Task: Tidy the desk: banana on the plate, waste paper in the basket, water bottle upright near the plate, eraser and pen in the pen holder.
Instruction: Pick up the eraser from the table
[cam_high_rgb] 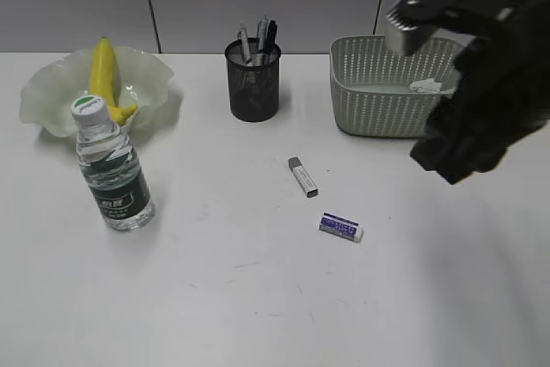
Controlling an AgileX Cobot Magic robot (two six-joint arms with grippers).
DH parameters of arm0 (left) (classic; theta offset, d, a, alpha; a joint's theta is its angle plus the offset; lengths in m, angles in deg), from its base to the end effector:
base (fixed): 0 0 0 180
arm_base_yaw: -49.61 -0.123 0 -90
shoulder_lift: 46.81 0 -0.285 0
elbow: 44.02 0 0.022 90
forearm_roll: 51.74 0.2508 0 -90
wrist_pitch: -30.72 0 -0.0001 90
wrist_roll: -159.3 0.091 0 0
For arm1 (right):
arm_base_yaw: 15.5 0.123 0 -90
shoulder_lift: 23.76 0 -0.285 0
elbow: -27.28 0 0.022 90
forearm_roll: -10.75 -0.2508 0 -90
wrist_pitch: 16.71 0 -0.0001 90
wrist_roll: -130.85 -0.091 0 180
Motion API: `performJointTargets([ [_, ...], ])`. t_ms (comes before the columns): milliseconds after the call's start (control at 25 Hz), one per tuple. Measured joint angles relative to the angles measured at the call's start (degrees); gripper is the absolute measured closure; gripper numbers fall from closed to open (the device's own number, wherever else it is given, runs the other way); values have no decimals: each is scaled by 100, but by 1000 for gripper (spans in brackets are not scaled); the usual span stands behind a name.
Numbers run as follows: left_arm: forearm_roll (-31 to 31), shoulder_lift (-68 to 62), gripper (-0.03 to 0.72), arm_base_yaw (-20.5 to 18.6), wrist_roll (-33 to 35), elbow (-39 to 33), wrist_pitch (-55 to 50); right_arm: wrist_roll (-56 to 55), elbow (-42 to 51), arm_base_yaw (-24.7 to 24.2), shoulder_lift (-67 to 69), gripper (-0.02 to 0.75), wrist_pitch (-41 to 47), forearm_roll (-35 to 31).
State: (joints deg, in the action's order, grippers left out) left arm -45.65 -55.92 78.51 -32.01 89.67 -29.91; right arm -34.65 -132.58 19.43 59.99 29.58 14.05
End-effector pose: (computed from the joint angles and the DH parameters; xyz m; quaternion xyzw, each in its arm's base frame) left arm -0.0011 0.0102 0.2889 0.1271 0.8375 -0.1319 0.5148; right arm 0.2177 0.1474 0.2886 -0.4165 0.8717 0.0208 0.2576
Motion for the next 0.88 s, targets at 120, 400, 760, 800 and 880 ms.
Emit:
performJointTargets([
  [120,0,0,432,0,0,0,0,192,-591,0,1041,328,232,0],
  [400,0,8,432,0,11,0,0,450,-1514,94,2867,313,377,-5],
  [760,6,165,432,0,17,0,2,492,-1627,271,4039,312,137,24],
  [800,6,165,432,0,17,0,2,492,-1657,271,4090,312,76,25],
  [880,6,165,432,0,17,0,2,492,-1772,271,4195,312,-1,25],
])
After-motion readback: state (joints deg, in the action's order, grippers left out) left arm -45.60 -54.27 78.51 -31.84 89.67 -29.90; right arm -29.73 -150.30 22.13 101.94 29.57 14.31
